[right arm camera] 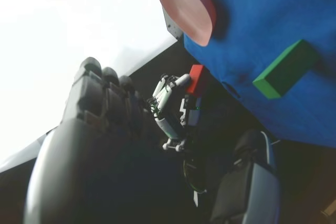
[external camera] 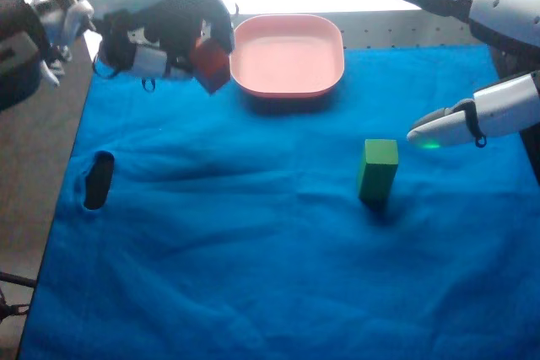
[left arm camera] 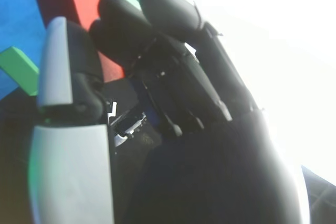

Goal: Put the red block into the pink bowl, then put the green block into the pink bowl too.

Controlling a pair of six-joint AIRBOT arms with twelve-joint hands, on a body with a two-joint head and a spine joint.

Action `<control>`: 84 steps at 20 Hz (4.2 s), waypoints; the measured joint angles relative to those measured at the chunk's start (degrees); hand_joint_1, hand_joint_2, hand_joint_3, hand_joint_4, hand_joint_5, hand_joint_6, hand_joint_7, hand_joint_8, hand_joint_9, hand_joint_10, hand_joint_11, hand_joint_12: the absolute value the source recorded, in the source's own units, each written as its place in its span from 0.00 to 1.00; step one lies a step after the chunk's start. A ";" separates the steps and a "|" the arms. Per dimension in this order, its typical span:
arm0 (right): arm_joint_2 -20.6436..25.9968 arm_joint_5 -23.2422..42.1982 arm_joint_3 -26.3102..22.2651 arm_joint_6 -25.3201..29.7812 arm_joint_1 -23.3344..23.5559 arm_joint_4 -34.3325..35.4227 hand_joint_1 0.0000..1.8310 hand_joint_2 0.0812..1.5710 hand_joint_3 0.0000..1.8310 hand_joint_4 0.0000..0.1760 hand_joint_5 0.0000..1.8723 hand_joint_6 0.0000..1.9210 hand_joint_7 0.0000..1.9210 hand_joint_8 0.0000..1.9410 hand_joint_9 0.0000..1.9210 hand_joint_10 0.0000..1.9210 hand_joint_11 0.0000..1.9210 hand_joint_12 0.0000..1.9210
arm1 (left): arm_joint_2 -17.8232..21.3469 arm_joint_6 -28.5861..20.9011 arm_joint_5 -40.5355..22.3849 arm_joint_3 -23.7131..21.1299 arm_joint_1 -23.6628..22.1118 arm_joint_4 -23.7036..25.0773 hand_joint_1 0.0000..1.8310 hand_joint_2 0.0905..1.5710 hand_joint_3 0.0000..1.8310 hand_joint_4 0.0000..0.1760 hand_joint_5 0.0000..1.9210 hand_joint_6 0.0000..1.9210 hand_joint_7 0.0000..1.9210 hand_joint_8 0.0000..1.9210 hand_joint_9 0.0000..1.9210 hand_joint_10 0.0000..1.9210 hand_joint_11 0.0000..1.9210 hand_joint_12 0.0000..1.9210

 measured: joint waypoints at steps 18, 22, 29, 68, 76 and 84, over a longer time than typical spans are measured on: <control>-3.10 -0.02 1.95 0.17 0.02 -2.05 0.25 0.44 0.00 0.17 0.00 0.00 0.02 0.00 0.00 0.00 0.00 0.00 | -10.25 2.27 0.79 9.35 -4.76 0.44 0.71 0.62 0.00 0.00 0.58 0.33 0.72 0.24 0.82 0.00 0.65 0.45; -3.21 0.00 1.95 0.52 0.02 -2.82 0.26 0.47 0.01 0.14 0.00 0.00 0.01 0.00 0.00 0.00 0.00 0.00 | -11.43 2.29 0.96 10.56 -4.76 0.42 0.71 0.61 0.00 0.00 0.61 0.27 0.73 0.22 0.82 0.00 0.62 0.51; -3.58 0.00 2.23 1.22 0.02 -3.41 0.24 0.45 0.00 0.09 0.00 0.00 0.04 0.01 0.02 0.01 0.00 0.00 | -11.37 2.29 1.22 10.75 -4.76 0.39 0.66 0.59 0.00 0.00 0.35 0.00 0.39 0.00 0.42 0.00 0.30 0.35; -7.72 -0.52 2.34 3.61 -5.07 -3.85 0.52 0.52 0.00 0.00 0.62 0.02 0.67 0.09 0.52 0.53 0.43 0.78 | -8.04 2.10 1.29 8.35 -3.87 -0.94 0.69 0.66 0.00 0.00 0.54 0.37 0.58 0.50 0.60 0.50 0.52 0.73; -8.35 -0.07 2.58 3.82 -5.07 -3.85 0.65 0.63 0.00 0.00 0.63 0.35 0.63 0.44 0.61 0.62 0.52 0.84 | -8.04 2.10 1.40 8.22 -3.56 -0.92 0.68 0.67 0.00 0.00 0.53 0.41 0.58 0.50 0.56 0.47 0.45 0.72; -8.55 -0.15 3.82 3.80 -4.92 -3.80 0.64 0.65 0.00 0.00 0.58 0.42 0.56 0.63 0.56 0.79 0.49 0.94 | -7.52 2.10 1.49 7.52 -2.91 -0.87 0.69 0.65 0.00 0.00 0.54 0.40 0.62 0.41 0.58 0.40 0.47 0.72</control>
